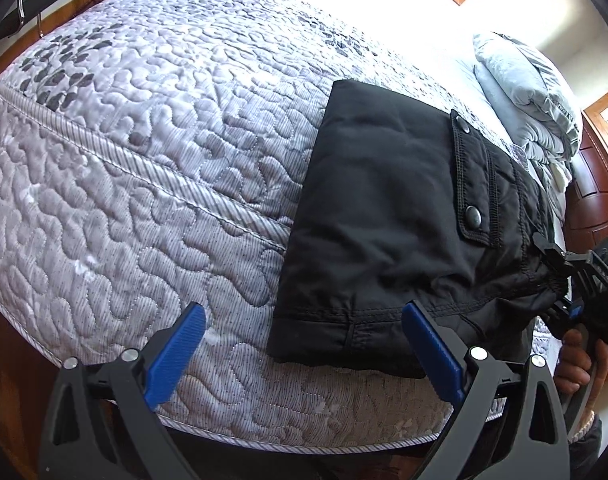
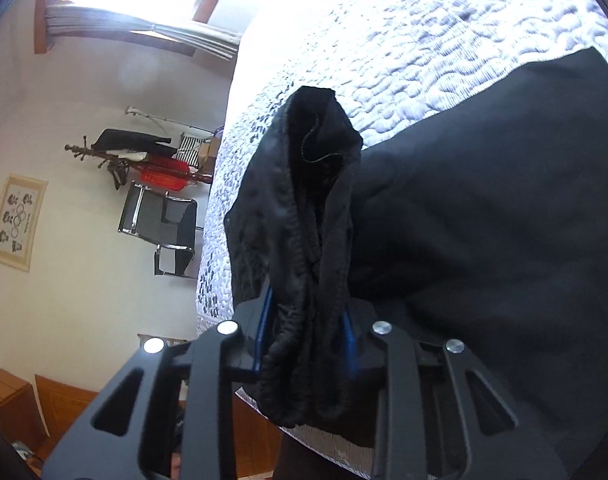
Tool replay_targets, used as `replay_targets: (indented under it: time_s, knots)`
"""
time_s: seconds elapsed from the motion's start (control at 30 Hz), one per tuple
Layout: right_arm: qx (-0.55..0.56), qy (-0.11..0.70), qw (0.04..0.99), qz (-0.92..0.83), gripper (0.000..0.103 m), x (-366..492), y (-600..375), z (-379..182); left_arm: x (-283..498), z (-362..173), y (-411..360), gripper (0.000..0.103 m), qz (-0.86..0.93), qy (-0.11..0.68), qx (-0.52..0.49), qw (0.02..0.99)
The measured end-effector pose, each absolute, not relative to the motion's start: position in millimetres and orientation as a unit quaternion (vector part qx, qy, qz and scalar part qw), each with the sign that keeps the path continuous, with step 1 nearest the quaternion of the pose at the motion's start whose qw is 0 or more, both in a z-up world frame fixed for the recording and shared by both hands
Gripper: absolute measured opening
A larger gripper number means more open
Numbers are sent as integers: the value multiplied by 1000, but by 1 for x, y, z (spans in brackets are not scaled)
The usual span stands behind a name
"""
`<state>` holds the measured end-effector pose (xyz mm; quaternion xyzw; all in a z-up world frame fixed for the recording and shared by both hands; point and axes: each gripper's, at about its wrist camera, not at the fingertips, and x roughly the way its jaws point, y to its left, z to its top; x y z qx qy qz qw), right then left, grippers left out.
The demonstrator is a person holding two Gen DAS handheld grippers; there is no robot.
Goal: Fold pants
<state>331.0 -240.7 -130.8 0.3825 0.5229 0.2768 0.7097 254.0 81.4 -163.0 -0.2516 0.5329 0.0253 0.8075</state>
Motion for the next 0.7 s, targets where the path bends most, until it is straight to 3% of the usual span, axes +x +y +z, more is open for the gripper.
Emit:
replay_targets:
  time_s: [0.7]
  knots:
    - [351,470,735,340,22,324,-247,-21,250,-140,82,99,29,517,-258,816]
